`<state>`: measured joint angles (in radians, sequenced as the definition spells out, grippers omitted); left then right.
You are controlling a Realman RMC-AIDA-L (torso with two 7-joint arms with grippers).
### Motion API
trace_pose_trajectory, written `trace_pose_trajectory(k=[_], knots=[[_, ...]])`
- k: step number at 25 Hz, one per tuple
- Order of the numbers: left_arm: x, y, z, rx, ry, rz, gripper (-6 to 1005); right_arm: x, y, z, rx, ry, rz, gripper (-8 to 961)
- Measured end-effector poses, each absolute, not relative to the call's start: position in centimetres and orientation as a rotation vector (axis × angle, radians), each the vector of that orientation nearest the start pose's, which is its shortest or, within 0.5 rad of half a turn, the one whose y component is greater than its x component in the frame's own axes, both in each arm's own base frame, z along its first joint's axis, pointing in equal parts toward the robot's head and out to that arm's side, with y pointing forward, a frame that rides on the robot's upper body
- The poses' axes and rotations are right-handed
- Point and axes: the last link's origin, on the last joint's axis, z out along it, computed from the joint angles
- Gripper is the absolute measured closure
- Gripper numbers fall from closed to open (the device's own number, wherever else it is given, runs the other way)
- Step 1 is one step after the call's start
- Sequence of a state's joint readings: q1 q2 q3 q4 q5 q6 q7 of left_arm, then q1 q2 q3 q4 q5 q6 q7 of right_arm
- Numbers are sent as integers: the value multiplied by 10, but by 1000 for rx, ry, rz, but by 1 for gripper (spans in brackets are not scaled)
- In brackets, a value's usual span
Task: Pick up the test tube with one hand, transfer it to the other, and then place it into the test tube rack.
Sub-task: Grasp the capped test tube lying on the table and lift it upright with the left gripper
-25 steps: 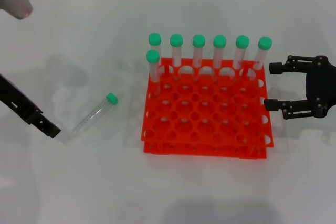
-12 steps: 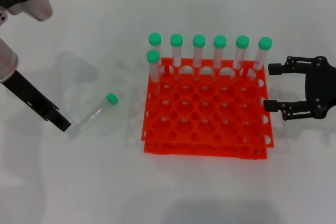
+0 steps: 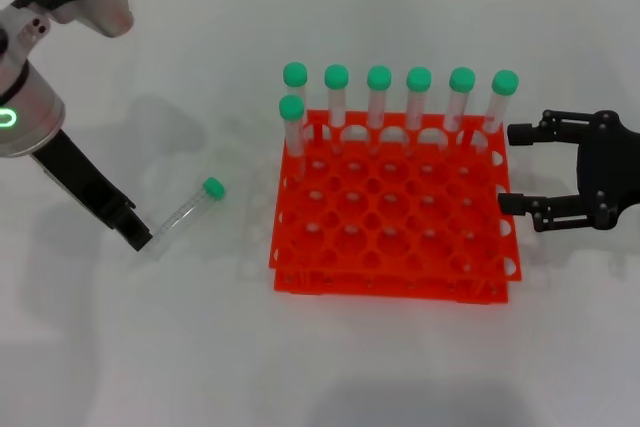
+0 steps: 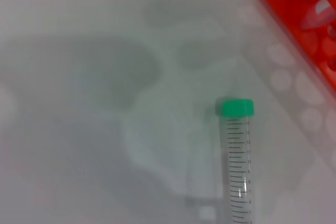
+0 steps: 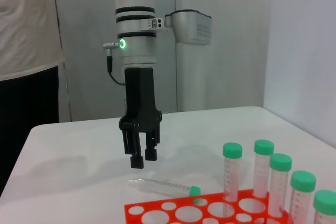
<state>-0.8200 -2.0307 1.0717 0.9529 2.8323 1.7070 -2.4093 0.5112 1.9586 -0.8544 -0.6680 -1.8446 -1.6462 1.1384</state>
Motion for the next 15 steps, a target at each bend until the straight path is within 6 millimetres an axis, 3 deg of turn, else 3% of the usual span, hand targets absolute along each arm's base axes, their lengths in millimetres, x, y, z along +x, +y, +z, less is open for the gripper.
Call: trace_pose_trajectory(k=[15], knots=[[-228,370,5,-2526,-1201,877,499,260,329,34,-2817,138,647,142]])
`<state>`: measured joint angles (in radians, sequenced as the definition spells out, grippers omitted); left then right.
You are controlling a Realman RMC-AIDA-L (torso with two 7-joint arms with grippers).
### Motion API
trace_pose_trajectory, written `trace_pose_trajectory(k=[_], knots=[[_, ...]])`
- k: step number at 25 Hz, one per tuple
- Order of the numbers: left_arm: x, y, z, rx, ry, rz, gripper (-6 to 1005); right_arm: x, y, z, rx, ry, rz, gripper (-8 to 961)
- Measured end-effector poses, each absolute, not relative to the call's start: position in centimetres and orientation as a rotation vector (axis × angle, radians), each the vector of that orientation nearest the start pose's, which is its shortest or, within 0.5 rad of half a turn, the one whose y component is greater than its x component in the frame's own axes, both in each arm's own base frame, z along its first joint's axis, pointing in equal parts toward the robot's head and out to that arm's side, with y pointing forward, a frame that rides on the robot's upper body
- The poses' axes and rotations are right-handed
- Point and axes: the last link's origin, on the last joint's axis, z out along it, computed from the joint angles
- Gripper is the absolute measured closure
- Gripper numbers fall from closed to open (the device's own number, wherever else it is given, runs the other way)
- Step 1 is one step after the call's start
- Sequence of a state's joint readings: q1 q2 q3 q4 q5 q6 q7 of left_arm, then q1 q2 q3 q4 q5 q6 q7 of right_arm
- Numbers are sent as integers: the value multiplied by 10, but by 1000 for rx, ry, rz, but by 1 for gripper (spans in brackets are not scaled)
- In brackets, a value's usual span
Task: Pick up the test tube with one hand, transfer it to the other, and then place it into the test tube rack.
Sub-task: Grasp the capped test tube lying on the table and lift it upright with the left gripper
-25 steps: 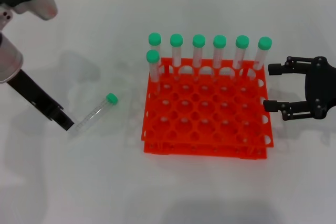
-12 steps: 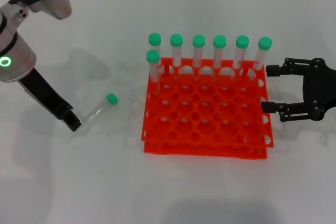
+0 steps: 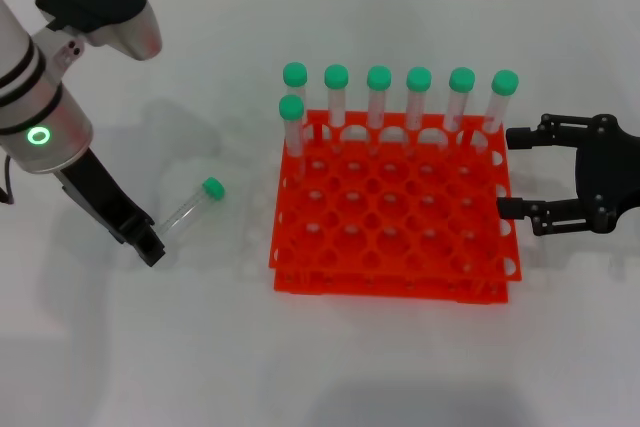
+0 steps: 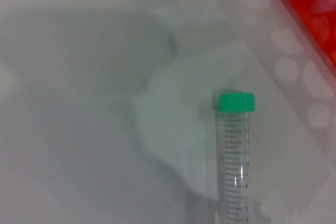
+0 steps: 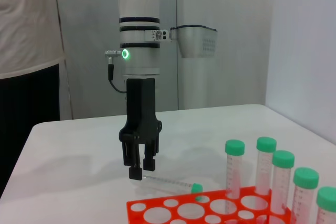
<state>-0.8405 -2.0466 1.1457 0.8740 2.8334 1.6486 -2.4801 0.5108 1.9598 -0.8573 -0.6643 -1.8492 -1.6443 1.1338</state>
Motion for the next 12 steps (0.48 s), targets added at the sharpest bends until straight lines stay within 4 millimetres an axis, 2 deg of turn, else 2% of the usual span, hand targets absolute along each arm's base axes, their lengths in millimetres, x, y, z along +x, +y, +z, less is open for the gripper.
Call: trace_pose_trajectory(k=[12], knots=[[-226,375,-7,-2515,-1187,883,499,259,328,31,-2825,135,648,142]])
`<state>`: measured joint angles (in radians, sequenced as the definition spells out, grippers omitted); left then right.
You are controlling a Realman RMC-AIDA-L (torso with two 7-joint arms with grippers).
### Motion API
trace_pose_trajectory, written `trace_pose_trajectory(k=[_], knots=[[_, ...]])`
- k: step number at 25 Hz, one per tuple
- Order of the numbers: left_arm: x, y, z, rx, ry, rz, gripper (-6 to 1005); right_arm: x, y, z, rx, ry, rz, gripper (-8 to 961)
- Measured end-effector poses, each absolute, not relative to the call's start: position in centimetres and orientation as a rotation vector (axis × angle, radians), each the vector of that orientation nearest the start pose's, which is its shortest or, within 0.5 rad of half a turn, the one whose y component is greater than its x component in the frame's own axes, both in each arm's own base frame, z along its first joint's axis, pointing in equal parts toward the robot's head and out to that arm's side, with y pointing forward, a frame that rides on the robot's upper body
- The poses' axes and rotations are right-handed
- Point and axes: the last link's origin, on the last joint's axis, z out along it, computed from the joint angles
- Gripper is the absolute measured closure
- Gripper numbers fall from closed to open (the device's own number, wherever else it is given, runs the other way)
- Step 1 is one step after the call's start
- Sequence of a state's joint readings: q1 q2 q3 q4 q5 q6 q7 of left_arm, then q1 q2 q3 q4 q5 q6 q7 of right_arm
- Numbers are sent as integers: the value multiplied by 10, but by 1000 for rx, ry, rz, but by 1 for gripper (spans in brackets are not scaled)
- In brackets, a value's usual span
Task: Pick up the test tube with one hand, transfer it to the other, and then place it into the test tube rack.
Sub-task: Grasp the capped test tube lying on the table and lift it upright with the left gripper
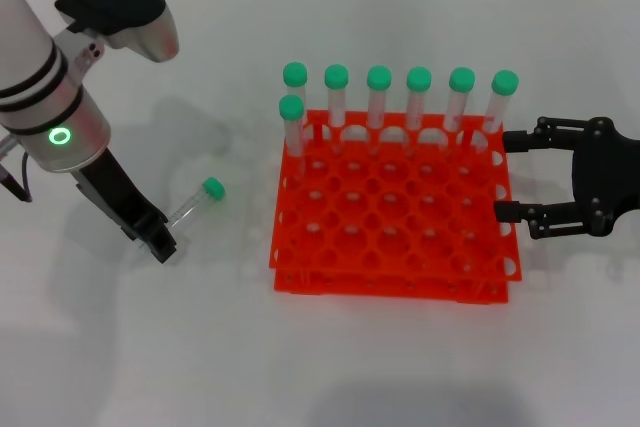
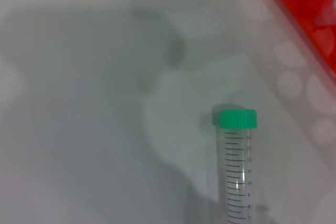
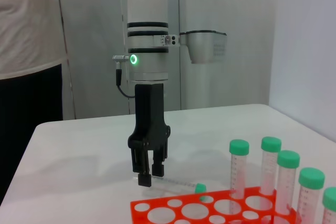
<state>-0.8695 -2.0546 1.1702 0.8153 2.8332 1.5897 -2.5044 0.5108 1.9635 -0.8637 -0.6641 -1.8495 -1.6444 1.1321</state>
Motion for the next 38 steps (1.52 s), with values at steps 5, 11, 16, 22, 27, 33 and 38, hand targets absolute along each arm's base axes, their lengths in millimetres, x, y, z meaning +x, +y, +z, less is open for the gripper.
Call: trace_pose_trajectory(k=[5,11,16,22,27,33,38], knots=[[-223,377,-10,-2515,-1161,895,499,258,329,31,-2829,127,645,143],[-221,378,-14,-2518,-1152,886,549,258,329,33,-2833,128,648,143],[-222,375,-22,-2529,-1153,908,635,256,330,34,-2824,121,654,143],[-223,373,-26,-2524,-1147,938,637,254,333,36,-2816,109,654,143],[-222,374,-26,-2518,-1133,947,638,253,334,36,-2811,109,654,143],[-221,377,-26,-2518,-1115,945,714,251,337,37,-2798,101,656,143],[-209,386,-18,-2513,-1064,904,805,250,339,37,-2795,98,656,143]])
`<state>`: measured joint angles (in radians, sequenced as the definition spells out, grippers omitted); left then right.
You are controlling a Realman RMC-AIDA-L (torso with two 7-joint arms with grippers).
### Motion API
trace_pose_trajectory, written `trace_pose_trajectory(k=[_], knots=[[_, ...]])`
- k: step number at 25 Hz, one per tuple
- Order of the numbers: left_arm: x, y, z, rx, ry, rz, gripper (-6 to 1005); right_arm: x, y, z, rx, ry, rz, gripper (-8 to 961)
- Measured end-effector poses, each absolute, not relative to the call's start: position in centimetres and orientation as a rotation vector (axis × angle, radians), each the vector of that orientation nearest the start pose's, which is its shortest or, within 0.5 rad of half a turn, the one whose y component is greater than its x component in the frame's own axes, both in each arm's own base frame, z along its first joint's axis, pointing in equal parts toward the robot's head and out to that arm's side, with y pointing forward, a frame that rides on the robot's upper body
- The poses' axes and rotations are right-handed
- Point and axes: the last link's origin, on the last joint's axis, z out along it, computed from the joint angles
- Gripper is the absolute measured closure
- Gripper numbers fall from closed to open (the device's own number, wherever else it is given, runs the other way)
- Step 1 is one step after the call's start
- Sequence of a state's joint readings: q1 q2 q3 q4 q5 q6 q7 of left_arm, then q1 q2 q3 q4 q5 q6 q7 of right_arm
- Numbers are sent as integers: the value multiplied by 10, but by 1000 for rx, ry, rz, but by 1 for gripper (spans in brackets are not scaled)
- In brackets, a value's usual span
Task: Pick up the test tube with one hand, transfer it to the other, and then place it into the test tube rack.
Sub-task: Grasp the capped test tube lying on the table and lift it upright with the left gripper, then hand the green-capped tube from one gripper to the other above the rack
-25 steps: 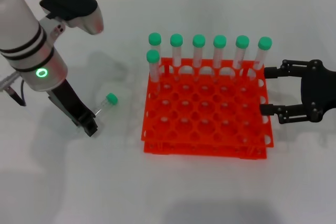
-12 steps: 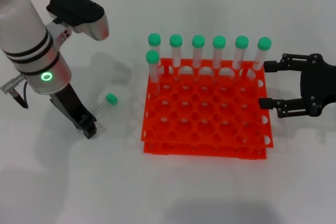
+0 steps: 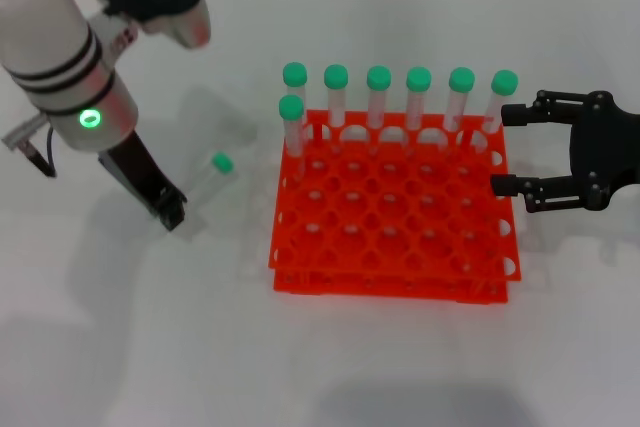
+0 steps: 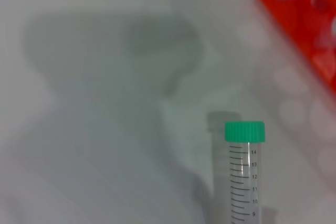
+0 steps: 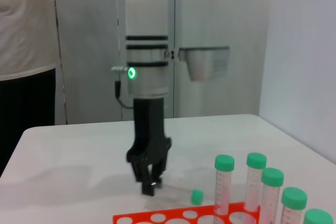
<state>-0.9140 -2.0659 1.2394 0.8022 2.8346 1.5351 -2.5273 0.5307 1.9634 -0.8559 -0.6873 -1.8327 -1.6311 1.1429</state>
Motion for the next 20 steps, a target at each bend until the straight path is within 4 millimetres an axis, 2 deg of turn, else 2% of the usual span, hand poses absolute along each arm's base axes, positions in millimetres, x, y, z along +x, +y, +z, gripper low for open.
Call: trace_pose_trajectory(k=[9,13,20], knots=[[-155,406,24,-2486,-852,697,801,252,339,41,-2792,116,654,143],[-141,413,38,-2471,-746,562,800,252,338,43,-2781,111,658,143],[-125,417,39,-2563,-516,211,797,254,336,46,-2775,122,670,143]])
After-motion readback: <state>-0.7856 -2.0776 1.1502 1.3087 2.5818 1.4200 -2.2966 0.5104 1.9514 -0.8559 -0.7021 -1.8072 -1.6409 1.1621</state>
